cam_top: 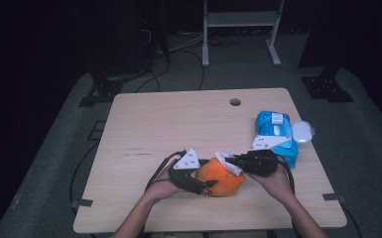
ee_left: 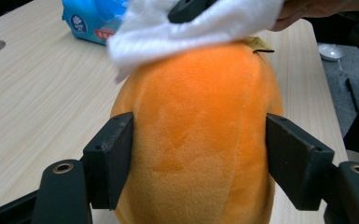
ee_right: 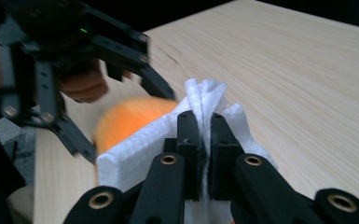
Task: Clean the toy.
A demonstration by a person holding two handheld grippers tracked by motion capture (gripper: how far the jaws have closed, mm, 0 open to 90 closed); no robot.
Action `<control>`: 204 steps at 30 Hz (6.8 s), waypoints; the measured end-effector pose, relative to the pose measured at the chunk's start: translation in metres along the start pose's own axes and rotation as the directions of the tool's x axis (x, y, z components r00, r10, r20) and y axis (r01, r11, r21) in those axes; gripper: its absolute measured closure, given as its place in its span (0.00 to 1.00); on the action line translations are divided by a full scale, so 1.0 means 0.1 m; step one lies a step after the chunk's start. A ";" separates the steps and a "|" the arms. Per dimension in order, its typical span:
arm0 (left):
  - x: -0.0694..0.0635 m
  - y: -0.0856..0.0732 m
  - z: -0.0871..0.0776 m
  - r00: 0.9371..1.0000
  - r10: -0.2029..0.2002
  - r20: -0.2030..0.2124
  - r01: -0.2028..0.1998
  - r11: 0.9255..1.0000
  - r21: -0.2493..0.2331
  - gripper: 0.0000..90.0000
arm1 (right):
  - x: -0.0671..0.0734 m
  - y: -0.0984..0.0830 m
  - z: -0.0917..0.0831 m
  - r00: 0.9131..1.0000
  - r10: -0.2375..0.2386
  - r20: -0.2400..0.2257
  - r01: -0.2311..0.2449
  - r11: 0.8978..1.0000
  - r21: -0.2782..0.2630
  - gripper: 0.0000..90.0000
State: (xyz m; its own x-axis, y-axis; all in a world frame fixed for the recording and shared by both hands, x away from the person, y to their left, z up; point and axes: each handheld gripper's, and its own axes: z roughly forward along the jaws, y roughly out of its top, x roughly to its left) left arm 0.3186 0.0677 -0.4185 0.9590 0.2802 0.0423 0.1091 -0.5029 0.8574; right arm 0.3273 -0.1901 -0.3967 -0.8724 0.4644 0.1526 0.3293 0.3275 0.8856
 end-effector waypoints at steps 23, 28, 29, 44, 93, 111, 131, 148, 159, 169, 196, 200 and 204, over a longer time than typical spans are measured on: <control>0.18 -0.12 -0.04 0.973 -0.216 0.077 0.217 0.976 -0.008 0.25 | -0.03 -0.18 -0.15 0.999 0.034 0.023 -0.034 0.999 -0.016 0.94; 0.18 -0.16 -0.06 0.973 -0.217 0.080 0.218 0.976 -0.009 0.25 | -0.08 -0.40 -0.31 0.995 0.090 0.049 -0.089 0.996 -0.021 0.94; 0.18 -0.16 -0.06 0.973 -0.215 0.082 0.217 0.976 -0.009 0.25 | -0.08 -0.44 -0.32 0.994 0.099 0.051 -0.098 0.995 -0.018 0.94; 0.11 -0.11 -0.04 0.983 -0.166 0.082 0.165 0.986 0.010 0.21 | -0.05 -0.15 -0.07 0.999 0.047 0.009 -0.047 0.999 -0.022 0.94; 0.34 -0.30 -0.02 0.962 -0.273 -0.029 0.273 0.962 0.009 0.22 | -0.21 -0.27 0.06 0.995 0.075 0.059 -0.073 0.996 -0.046 0.94; 0.12 -0.01 0.05 0.995 -0.038 -0.093 0.046 0.995 0.091 0.30 | 0.10 0.20 0.26 0.990 -0.121 0.066 0.121 0.993 0.006 0.94; 0.22 -0.06 0.02 0.993 -0.117 -0.032 0.119 0.991 0.057 0.29 | 0.04 0.03 0.05 0.991 -0.099 0.089 0.097 0.995 0.019 0.94; 0.21 -0.18 0.00 0.997 -0.058 -0.053 0.062 0.993 0.095 0.25 | -0.15 0.03 0.09 0.990 -0.051 0.135 0.046 0.998 0.045 0.94; 0.37 -0.24 -0.08 0.964 -0.259 0.067 0.261 0.965 -0.024 0.14 | -0.15 -0.15 0.06 0.992 -0.016 0.128 0.012 0.999 0.031 0.94; 0.27 -0.15 -0.03 0.982 -0.185 0.028 0.184 0.982 0.029 0.26 | -0.08 -0.08 0.07 0.992 -0.034 0.120 0.030 0.999 0.041 0.94; 0.22 -0.14 -0.10 0.992 -0.119 0.030 0.119 0.993 0.004 0.19 | 0.00 -0.12 0.09 0.993 -0.052 0.109 0.046 0.997 0.058 0.94; 0.19 -0.05 -0.04 0.995 -0.100 0.023 0.100 0.995 0.001 0.18 | 0.08 -0.04 0.16 0.993 -0.076 0.092 0.072 0.996 0.049 0.94; 0.20 -0.11 0.00 0.994 -0.112 0.010 0.112 0.994 0.019 0.19 | 0.17 -0.01 0.23 0.993 -0.100 0.070 0.097 0.994 0.041 0.94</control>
State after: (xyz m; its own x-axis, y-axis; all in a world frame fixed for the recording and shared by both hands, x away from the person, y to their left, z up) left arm 0.3365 0.0792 -0.4270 0.9433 0.3266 -0.0589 0.2204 -0.4837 0.8470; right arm 0.3206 -0.1640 -0.4044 -0.8736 0.4856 0.0326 0.2577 0.4047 0.8774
